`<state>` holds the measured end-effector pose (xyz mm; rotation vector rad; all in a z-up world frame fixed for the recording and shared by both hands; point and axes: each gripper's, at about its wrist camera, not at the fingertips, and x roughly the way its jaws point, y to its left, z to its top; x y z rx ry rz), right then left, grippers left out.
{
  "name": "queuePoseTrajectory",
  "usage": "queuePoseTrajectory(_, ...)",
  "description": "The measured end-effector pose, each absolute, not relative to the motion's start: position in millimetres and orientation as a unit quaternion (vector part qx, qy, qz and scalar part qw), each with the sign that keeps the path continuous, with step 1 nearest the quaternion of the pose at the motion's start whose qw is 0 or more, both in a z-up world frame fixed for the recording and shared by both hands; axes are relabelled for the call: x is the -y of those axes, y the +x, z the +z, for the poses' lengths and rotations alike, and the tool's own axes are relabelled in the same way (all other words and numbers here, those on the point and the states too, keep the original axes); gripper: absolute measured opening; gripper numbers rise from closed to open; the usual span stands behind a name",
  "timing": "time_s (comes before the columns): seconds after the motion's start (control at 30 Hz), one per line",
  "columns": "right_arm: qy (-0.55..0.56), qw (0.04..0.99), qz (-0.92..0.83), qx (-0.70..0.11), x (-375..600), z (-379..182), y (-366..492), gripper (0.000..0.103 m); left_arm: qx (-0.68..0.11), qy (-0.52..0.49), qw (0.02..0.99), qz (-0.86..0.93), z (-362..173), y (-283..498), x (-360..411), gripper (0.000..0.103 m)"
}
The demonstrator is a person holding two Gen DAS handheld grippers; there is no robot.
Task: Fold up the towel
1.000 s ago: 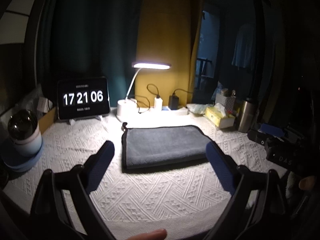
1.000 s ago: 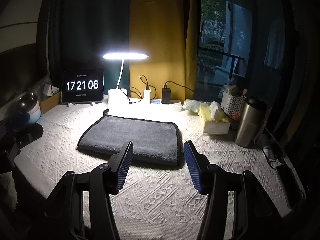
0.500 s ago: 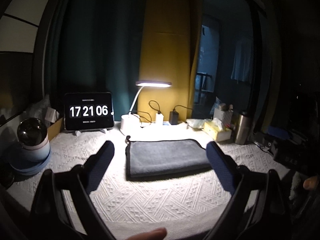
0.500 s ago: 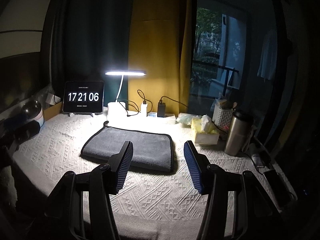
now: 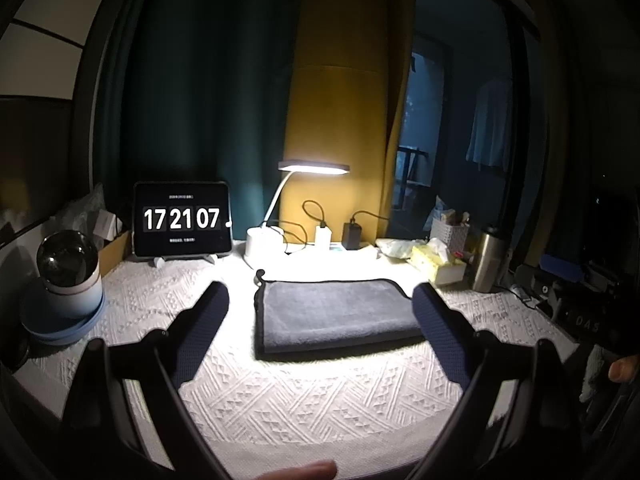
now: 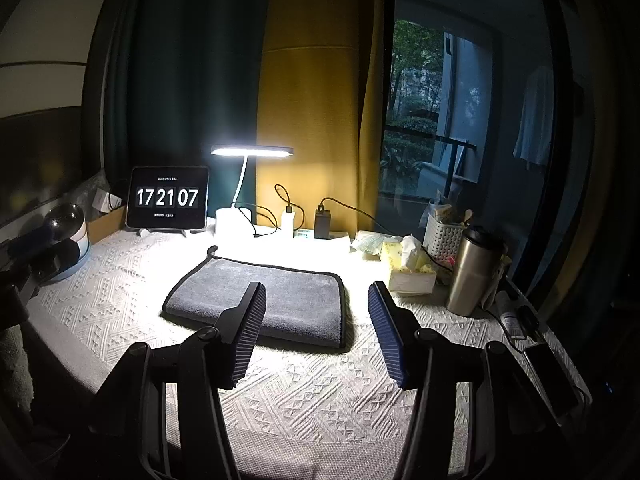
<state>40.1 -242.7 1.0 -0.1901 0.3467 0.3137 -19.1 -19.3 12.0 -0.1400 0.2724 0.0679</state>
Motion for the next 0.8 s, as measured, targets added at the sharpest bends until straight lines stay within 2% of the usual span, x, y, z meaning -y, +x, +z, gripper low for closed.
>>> queuePoseTrajectory(0.8,-0.095,0.966,0.159,-0.179,241.0,-3.8,41.0,0.056,-0.146,-0.076,0.986,0.034,5.6,-18.5,21.4,0.094)
